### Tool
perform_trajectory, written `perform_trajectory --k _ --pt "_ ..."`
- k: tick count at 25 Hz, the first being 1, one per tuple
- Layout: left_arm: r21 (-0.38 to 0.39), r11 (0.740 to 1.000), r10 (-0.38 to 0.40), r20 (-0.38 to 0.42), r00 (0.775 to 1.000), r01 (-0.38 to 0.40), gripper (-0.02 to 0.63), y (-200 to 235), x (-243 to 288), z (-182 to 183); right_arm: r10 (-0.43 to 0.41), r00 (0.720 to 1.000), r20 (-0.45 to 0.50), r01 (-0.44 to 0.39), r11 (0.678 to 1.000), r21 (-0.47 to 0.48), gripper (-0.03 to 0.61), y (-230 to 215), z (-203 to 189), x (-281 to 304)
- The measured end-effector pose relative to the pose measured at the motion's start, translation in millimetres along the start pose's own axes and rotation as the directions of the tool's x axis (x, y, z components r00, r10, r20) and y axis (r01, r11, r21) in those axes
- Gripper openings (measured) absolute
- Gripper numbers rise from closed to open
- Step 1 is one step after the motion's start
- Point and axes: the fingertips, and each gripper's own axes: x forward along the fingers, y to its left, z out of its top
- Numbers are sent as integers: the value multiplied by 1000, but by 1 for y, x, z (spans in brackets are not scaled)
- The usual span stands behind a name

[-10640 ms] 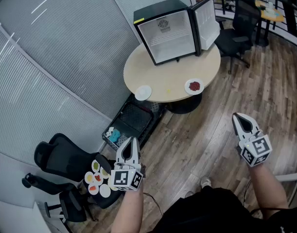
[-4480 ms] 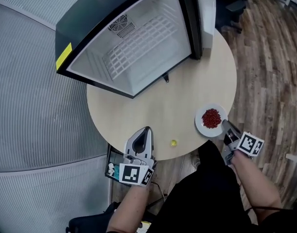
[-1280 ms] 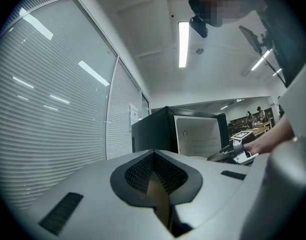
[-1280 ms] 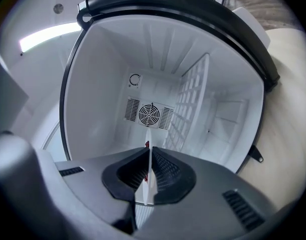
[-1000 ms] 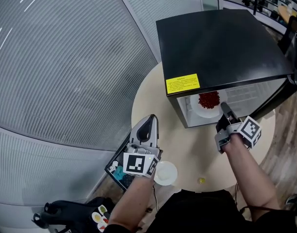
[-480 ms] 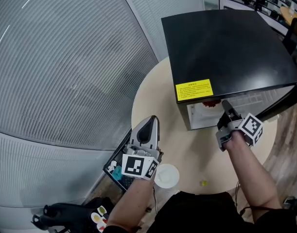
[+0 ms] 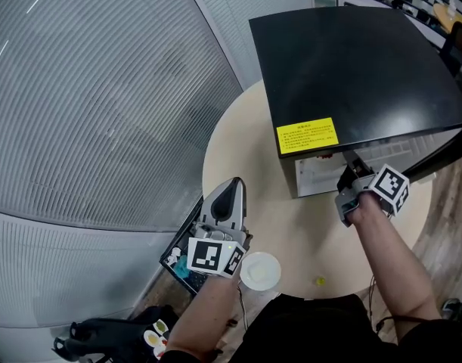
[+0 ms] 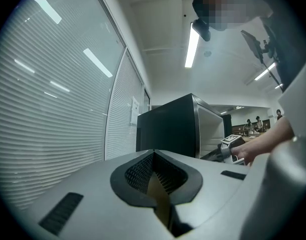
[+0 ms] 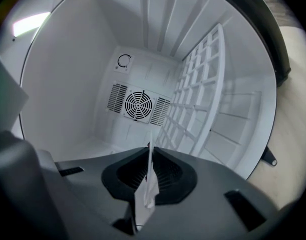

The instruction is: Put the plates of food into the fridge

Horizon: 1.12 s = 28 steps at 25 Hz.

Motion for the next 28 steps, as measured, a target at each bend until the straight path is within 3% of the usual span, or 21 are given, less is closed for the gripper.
perform_trajectory --k 5,10,17,25,28 --pt "-14 1000 -3 -4 1000 2 6 -1 -2 -9 -54 998 -26 49 985 -165 20 2 -1 3" --pt "-6 1000 -8 1 1000 8 6 -2 3 -10 -147 988 -46 121 928 -351 37 -3 -1 10" --pt "3 1000 6 8 1000 -6 6 -1 1 -6 -282 958 -45 200 775 -600 115 -16 0 11" --pt "9 1000 20 8 1000 -20 6 -8 -3 -4 -348 935 -68 166 599 -783 186 -20 -1 15" --pt "12 1000 27 8 1000 -27 6 -8 -6 -1 -387 921 -48 172 513 -841 203 -22 2 15"
